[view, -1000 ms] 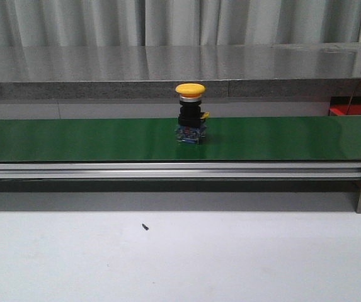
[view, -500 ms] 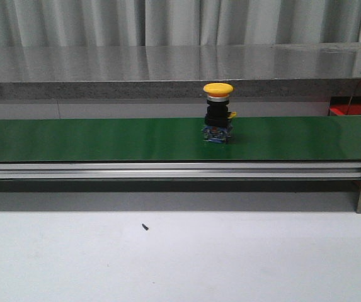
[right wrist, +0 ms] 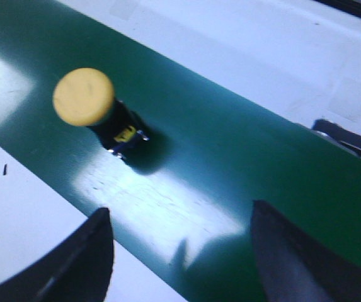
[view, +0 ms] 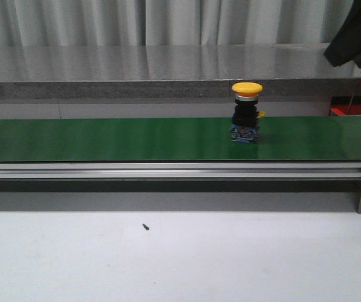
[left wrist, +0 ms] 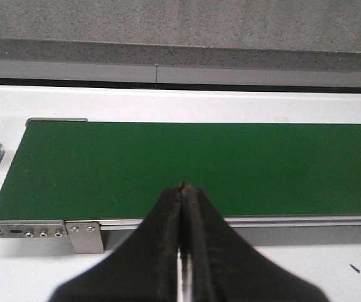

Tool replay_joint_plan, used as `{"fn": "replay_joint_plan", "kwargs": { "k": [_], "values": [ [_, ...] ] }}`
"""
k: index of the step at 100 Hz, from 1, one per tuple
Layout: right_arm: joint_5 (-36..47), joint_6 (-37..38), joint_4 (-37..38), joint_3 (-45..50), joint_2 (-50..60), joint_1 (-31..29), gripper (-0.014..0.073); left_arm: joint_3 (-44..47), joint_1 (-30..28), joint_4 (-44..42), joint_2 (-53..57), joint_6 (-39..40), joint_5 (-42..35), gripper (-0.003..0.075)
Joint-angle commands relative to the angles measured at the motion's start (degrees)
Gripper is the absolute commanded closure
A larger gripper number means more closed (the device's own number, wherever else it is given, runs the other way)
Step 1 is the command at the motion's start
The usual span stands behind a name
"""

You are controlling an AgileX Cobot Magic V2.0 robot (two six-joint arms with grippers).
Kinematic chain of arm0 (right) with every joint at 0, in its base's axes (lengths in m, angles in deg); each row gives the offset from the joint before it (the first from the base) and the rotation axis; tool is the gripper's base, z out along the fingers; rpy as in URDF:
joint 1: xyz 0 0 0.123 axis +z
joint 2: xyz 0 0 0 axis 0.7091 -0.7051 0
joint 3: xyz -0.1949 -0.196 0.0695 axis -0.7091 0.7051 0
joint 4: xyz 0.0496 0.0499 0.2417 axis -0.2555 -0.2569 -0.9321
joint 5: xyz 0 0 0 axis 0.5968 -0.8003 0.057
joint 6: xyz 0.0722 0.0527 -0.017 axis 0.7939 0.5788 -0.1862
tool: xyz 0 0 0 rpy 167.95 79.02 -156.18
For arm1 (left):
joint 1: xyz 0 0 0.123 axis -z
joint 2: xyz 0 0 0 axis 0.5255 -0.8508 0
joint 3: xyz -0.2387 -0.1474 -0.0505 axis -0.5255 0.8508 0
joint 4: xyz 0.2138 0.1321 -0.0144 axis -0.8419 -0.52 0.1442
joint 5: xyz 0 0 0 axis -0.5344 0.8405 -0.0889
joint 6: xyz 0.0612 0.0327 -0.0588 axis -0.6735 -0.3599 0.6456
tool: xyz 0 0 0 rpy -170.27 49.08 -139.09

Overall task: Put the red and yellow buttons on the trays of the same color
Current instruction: 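Grasp the second yellow button off the conveyor with the right gripper, then lower the second yellow button into the yellow tray and open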

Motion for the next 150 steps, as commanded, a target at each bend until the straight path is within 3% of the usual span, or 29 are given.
{"fn": "replay_joint_plan", "kwargs": {
  "k": [1,27,66,97,111,129,150],
  "values": [
    [2.49,-2.46,-2.43,-1.73,1.18,2.41,0.0115,-1.42,0.37,1.87,-0.21,-0.17,-3.51,0.0740],
    [2.63,-3.62,-2.52,-2.90,-2.13,5.99,0.0115,-1.42,0.37,1.87,-0.21,-0.17,-3.18,0.0740],
    [1.91,-3.62,-2.32,-8.08,-9.68,6.79,0.0122,-1.42,0.37,1.87,-0.21,-0.17,-2.91,0.0740],
    [1.29,-3.38,-1.34,-8.34,-11.60,6.79,0.0311,-1.42,0.37,1.87,-0.21,-0.17,-2.25,0.0739],
    [-0.58,0.30,1.76,-9.23,-11.34,6.41,0.0372,-1.42,0.37,1.87,-0.21,-0.17,-2.25,0.0740],
    [-3.06,9.21,7.77,-9.53,-7.02,2.04,0.0375,-1.42,0.37,1.87,-0.21,-0.17,-2.18,0.0740],
    [-6.20,13.04,6.54,-6.87,1.37,-9.03,0.0375,-1.42,0.37,1.87,-0.21,-0.17,-2.18,0.0740]
  ]
}}
